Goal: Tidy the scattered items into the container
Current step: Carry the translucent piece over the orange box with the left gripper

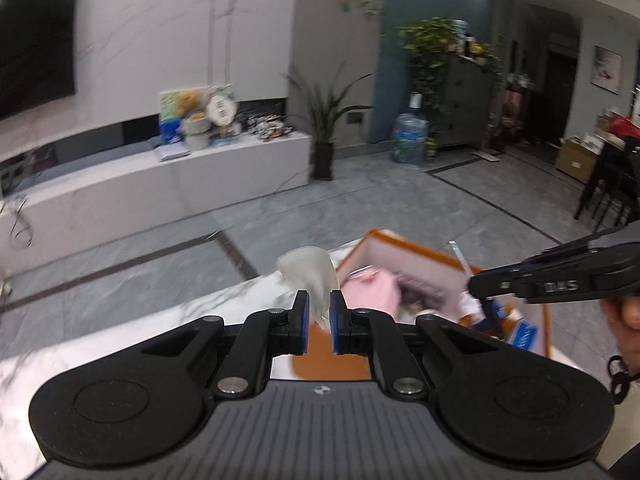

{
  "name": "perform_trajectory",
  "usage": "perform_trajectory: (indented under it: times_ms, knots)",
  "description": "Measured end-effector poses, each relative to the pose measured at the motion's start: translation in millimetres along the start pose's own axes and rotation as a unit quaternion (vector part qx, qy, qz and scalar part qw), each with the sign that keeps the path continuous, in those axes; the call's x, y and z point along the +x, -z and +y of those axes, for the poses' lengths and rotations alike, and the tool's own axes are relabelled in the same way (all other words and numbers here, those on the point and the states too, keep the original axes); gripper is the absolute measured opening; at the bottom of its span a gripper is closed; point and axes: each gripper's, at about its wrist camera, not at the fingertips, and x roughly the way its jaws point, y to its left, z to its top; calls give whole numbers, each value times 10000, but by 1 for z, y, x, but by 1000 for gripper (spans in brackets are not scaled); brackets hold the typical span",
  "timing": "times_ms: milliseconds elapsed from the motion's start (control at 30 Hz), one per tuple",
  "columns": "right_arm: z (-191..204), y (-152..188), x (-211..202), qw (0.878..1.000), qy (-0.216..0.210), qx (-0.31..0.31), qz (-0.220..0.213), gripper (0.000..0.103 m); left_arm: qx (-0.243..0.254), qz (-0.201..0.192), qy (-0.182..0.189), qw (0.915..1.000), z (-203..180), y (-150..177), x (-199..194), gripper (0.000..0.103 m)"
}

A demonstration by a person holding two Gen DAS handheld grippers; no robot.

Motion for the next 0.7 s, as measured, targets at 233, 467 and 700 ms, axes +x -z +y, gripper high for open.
perform_trajectory:
  times_ms: [233,467,700]
  knots:
    - [-27,-5,-18,9992,106,297,-233,10,298,-107,247,9992,-37,-16,7,12]
    - [-47,-7,-32,9976,181,526,-417,10,500,-235,422,9976,-67,-30,13,12]
    - [-70,-5,-48,9950,332,736,-582,10,677,-420,753,9940,-99,-38,12,12]
